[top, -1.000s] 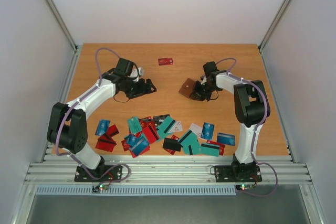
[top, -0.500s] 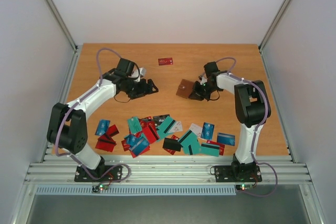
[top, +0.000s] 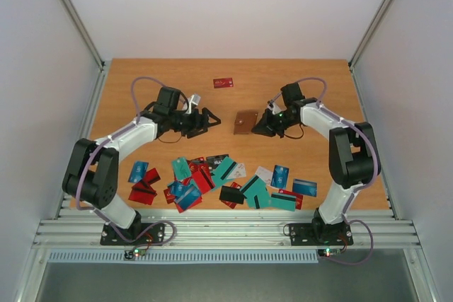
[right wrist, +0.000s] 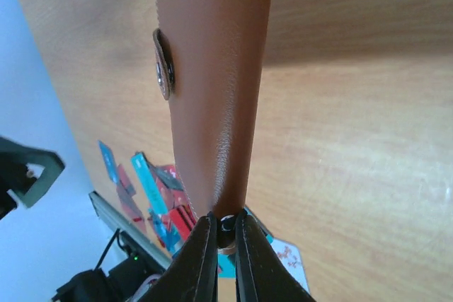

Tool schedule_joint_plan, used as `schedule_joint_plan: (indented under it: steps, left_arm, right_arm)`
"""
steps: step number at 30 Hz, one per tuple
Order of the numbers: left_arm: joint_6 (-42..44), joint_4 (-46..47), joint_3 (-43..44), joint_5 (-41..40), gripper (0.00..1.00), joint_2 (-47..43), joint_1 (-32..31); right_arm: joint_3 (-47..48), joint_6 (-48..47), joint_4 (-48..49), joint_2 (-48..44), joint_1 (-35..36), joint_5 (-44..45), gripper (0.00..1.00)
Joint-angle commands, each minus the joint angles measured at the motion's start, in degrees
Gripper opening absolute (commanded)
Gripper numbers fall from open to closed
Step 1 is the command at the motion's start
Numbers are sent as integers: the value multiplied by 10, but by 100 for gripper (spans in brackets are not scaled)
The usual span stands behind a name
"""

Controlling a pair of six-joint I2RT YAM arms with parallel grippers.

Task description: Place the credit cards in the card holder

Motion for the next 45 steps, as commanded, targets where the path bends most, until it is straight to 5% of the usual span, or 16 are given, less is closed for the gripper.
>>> schedule_joint_plan:
  steps: [1,8,13,18,22,45]
  left_arm:
    - [-79,133,-31,42,85,8,-3]
    - [-102,198,-45,59,87,18,-3]
    - [-88,170,-43,37,86,15,-3]
    - [-19,42,15,-29,84,44,-20]
    - [46,-38,83,-63,82,110,-45]
    - [91,-111,244,-89,46,311,-77]
  right_arm:
    - [-20,12,11,-34,5,-59,1]
    - [-30,29,25,-75,10,-120,1]
    - [-18,12,-10,-90,19,-80,2]
    - [16,-54,-93,-65,33,55,35]
    - [29,-85,-94,-32,39,102,49]
    - [66,-104,-53,115,39,56,45]
